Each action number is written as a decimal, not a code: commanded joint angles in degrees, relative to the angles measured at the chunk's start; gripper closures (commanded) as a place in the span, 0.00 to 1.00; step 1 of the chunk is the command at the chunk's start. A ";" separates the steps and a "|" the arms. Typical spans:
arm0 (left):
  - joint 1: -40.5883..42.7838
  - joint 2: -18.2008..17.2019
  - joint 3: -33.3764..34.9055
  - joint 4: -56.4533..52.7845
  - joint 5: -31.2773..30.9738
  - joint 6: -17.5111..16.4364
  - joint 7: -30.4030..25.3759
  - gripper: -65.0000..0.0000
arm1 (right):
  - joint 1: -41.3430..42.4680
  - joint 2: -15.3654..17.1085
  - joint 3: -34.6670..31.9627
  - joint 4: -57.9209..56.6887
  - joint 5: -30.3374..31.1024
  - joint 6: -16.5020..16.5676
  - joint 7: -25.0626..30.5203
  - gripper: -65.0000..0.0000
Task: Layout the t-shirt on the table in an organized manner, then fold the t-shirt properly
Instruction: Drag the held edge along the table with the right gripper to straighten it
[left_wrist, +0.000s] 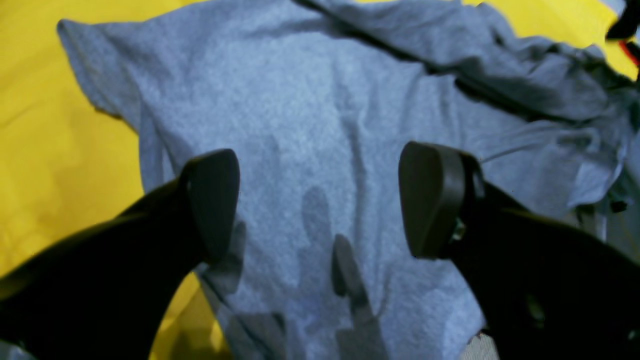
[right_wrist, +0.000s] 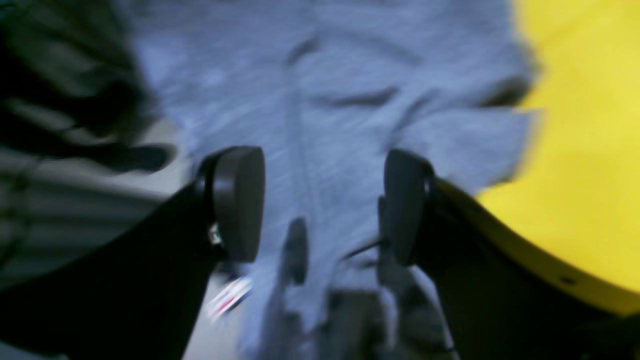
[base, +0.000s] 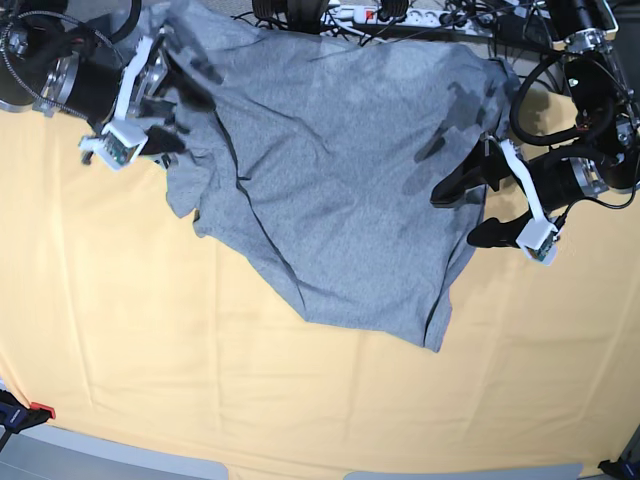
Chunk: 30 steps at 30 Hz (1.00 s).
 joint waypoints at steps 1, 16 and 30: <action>-0.63 -0.94 -0.28 0.72 -1.11 -0.28 -1.27 0.24 | 0.42 -0.13 0.37 0.46 -1.25 0.25 3.65 0.40; -0.35 -0.92 -0.28 0.72 -1.09 -0.28 -1.25 0.24 | 12.52 -5.09 0.15 -24.06 -4.33 -3.48 6.12 0.40; -0.33 -0.92 -0.28 0.72 -1.09 -0.28 -1.22 0.24 | 13.73 -6.56 -0.70 -28.28 -3.80 -1.16 5.05 0.57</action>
